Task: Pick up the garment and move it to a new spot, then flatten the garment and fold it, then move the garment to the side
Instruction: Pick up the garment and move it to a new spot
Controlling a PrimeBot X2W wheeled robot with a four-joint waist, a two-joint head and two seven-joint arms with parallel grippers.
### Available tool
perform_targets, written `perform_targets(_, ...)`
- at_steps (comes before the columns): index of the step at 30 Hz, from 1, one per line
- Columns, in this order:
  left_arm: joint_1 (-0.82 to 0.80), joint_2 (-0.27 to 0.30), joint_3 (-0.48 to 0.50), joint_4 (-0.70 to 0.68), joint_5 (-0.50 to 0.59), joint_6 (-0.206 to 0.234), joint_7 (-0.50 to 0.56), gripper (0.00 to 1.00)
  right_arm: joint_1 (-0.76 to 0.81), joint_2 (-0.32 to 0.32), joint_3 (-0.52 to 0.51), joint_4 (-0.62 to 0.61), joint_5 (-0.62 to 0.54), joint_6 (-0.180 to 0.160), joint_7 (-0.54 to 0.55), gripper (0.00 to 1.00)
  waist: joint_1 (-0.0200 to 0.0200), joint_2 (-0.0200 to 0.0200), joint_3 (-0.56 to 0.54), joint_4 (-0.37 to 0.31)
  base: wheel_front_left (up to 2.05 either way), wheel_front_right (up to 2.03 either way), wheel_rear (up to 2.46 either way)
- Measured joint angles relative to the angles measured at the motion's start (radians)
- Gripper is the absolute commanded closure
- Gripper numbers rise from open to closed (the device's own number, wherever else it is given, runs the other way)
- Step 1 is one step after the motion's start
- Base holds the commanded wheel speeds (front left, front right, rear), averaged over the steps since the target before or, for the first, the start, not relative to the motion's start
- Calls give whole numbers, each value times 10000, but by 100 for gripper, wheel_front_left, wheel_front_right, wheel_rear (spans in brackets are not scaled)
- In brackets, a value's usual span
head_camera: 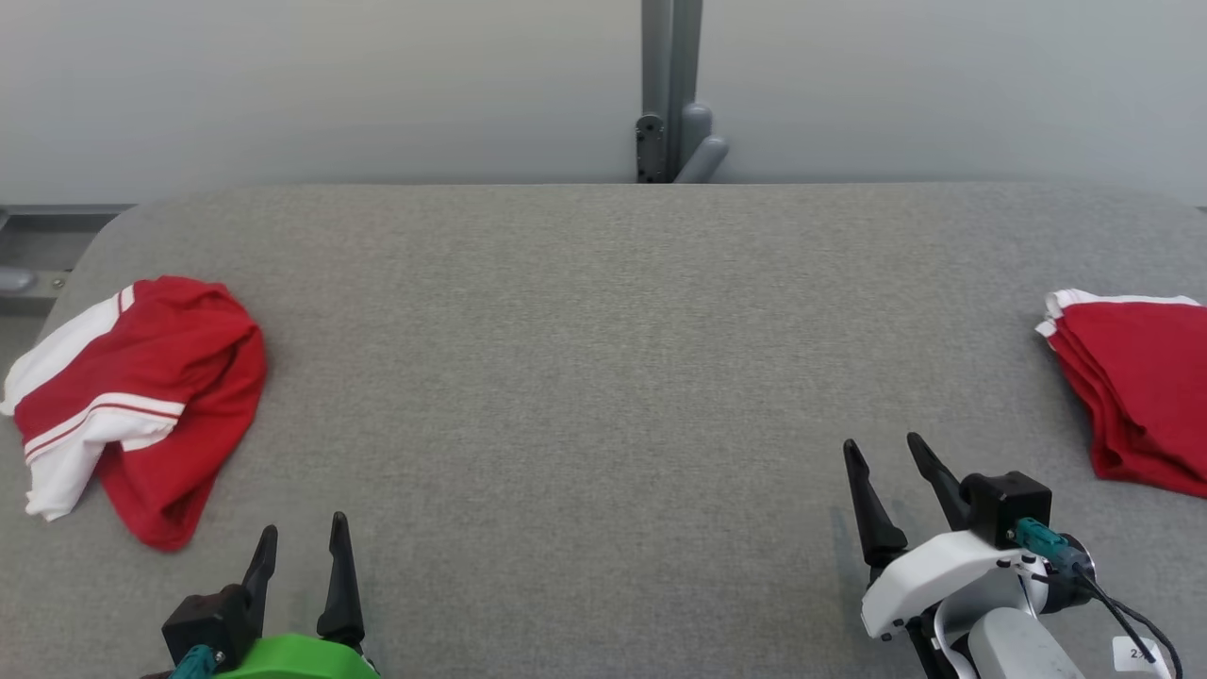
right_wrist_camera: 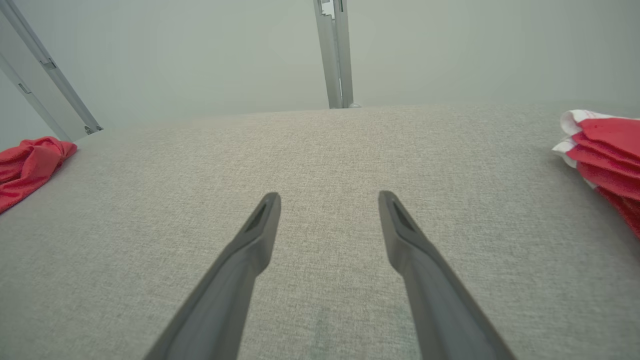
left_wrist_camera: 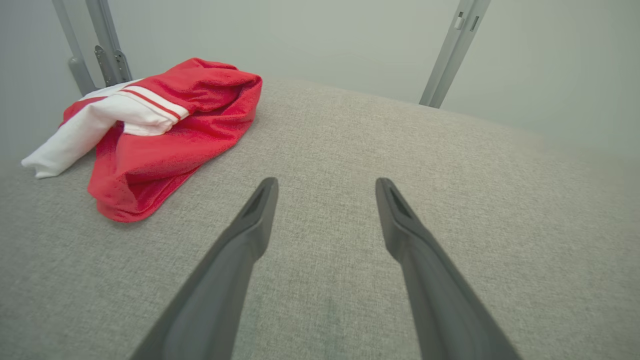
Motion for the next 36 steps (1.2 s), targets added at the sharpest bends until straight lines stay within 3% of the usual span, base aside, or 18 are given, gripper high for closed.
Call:
perform_targets(12,193,2,311,196,100,82,0,0,-218,23,782,213,441,-2,0,0,0,0,98,2205,0,0,0)
perform_targets(20,195,4,426,399,44,86,0,0,-338,38,1262,297,558,-2,0,0,0,0,138,3235,0,0,0)
perform_targets(25,-60,2,514,736,-33,-21,4,0,-490,-36,1436,268,583,0,0,0,0,0,353,3358,0,0,0)
perform_targets(32,-1762,59,878,1298,98,-345,4,0,-790,-554,1687,-77,512,0,0,0,0,0,917,3025,0,0,0)
perform_targets(36,-3088,470,924,1870,69,-439,4,0,-1159,-899,1778,-418,510,-2,0,0,0,0,1416,2776,0,0,0)
